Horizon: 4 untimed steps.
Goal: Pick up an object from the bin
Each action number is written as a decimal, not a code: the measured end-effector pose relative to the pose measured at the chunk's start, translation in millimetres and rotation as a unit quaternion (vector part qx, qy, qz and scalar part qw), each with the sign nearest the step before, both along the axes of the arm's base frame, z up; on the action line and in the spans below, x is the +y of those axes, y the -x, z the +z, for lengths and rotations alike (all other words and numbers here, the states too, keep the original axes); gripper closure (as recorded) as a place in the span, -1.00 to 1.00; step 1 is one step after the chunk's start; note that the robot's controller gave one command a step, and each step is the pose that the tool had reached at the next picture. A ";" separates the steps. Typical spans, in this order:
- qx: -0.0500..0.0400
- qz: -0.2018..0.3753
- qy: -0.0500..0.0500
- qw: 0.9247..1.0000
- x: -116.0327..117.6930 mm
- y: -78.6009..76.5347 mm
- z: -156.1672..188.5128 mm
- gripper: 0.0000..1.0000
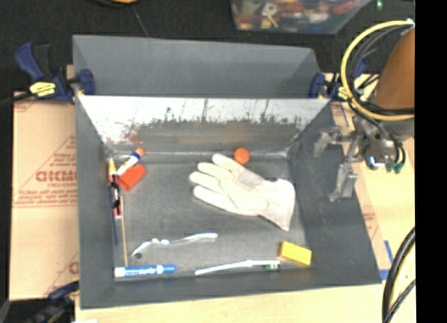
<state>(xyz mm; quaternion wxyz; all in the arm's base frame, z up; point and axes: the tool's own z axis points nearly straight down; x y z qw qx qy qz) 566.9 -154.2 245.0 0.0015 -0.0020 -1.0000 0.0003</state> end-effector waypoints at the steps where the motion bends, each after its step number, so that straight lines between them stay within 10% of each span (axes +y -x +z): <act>1: -0.004 0.002 0.001 1.000 0.8 -1.7 4.1 -1.00; 2: -0.006 -0.085 0.000 0.996 54.2 -3.0 -118.4 -1.00; 3: -0.009 -0.111 0.001 0.994 70.5 -2.4 -98.8 -1.00; 4: -0.004 0.126 0.000 0.992 106.2 -9.3 -145.6 -1.00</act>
Offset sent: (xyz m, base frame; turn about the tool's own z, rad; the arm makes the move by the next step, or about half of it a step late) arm 0.0019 0.0790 -0.1750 0.2475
